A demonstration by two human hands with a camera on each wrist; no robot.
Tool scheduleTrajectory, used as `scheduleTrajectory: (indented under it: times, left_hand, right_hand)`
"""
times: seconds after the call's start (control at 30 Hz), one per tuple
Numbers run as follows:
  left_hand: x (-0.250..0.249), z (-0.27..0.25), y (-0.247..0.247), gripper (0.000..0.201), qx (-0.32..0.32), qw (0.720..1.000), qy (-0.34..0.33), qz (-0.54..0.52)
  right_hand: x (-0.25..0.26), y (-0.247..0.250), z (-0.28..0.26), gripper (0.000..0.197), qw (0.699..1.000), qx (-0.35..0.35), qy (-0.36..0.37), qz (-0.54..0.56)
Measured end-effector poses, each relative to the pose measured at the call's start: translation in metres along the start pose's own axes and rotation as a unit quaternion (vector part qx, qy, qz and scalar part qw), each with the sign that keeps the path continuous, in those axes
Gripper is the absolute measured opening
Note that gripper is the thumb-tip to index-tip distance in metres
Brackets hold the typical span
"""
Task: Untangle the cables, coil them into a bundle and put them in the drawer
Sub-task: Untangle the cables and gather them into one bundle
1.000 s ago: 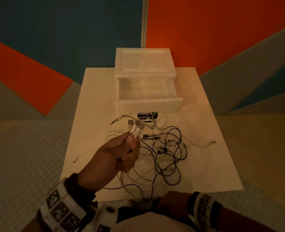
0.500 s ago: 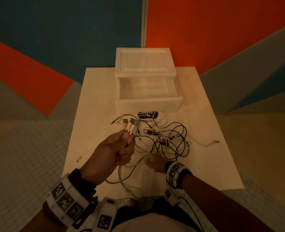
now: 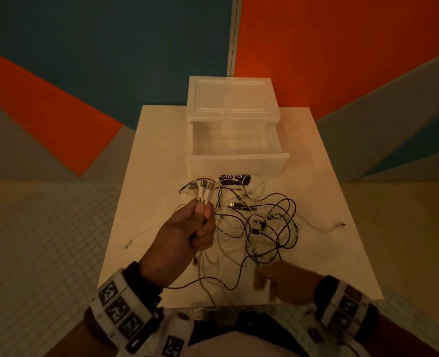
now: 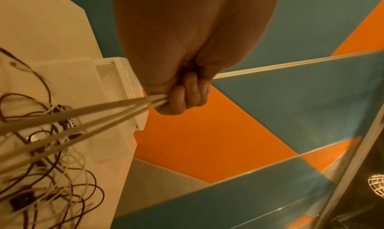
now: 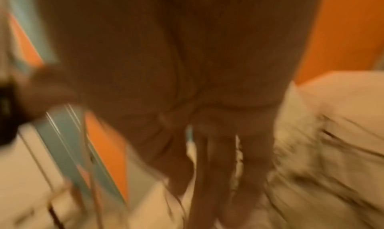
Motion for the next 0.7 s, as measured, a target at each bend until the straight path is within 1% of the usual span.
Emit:
scheduleTrajectory:
  times: [0.03, 0.07, 0.1, 0.13, 0.2, 0.27, 0.33, 0.37, 0.43, 0.47, 0.53, 0.57, 0.63, 0.7]
  left_hand:
    - [0.003, 0.0, -0.001, 0.021, 0.001, 1.0, 0.0, -0.007]
    - [0.006, 0.0, -0.003, 0.021, 0.001, 1.0, -0.002, -0.013]
    - [0.009, 0.0, -0.005, 0.021, -0.001, 1.0, -0.003, -0.016]
    - [0.012, 0.0, -0.007, 0.021, -0.003, 1.0, -0.005, -0.017]
    - [0.012, 0.002, -0.011, 0.021, -0.003, 1.0, -0.011, -0.019]
    - [0.007, 0.003, -0.014, 0.023, 0.0, 1.0, -0.022, -0.02]
    - [0.0, 0.002, -0.017, 0.025, -0.001, 1.0, -0.027, -0.011]
    - [-0.003, 0.0, -0.018, 0.025, -0.001, 1.0, -0.03, -0.008]
    - [-0.009, -0.003, -0.02, 0.025, 0.002, 0.999, -0.04, -0.014]
    - [-0.012, -0.004, -0.021, 0.024, 0.004, 0.999, -0.044, -0.019]
    - [-0.016, -0.007, -0.021, 0.025, 0.008, 0.998, -0.051, -0.025]
    - [-0.016, -0.007, -0.02, 0.025, 0.008, 0.998, -0.051, -0.024]
    - [-0.012, -0.01, -0.016, 0.024, -0.002, 0.999, -0.04, -0.021]
    - [-0.002, -0.014, -0.011, 0.022, -0.015, 0.999, -0.021, -0.027]
  right_hand:
    - [0.016, 0.013, -0.009, 0.032, 0.996, -0.071, 0.037, 0.035]
    - [0.04, 0.023, -0.014, 0.037, 0.987, -0.121, 0.087, 0.057]
    - [0.062, 0.027, -0.015, 0.045, 0.979, -0.132, 0.136, 0.072]
    - [0.083, 0.027, -0.01, 0.046, 0.975, -0.116, 0.173, 0.074]
    - [0.108, 0.014, 0.009, 0.031, 0.978, -0.059, 0.198, 0.031]
    - [0.111, -0.006, 0.026, 0.023, 0.983, 0.011, 0.184, -0.024]
    - [0.096, -0.024, 0.038, 0.021, 0.987, 0.06, 0.141, -0.039]
    - [0.086, -0.032, 0.043, 0.021, 0.99, 0.086, 0.113, -0.014]
    - [0.07, -0.045, 0.052, 0.027, 0.984, 0.154, 0.077, 0.049]
    - [0.065, -0.051, 0.056, 0.03, 0.981, 0.178, 0.058, 0.056]
    - [0.053, -0.061, 0.062, 0.041, 0.978, 0.2, 0.005, 0.06]
    - [0.046, -0.065, 0.064, 0.046, 0.976, 0.198, -0.026, 0.082]
    - [0.031, -0.069, 0.069, 0.045, 0.978, 0.177, -0.058, 0.089]
    - [0.014, -0.061, 0.07, 0.047, 0.984, 0.155, -0.069, 0.051]
Point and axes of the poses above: each hand's wrist, its own z-axis towards the middle knuckle, its own y-axis out of the back of the hand, x = y × z, the point moved 3 cm from there along z, towards the middle knuckle, and after that the axes turned 11 degrees about x, right-handed, at the moved point
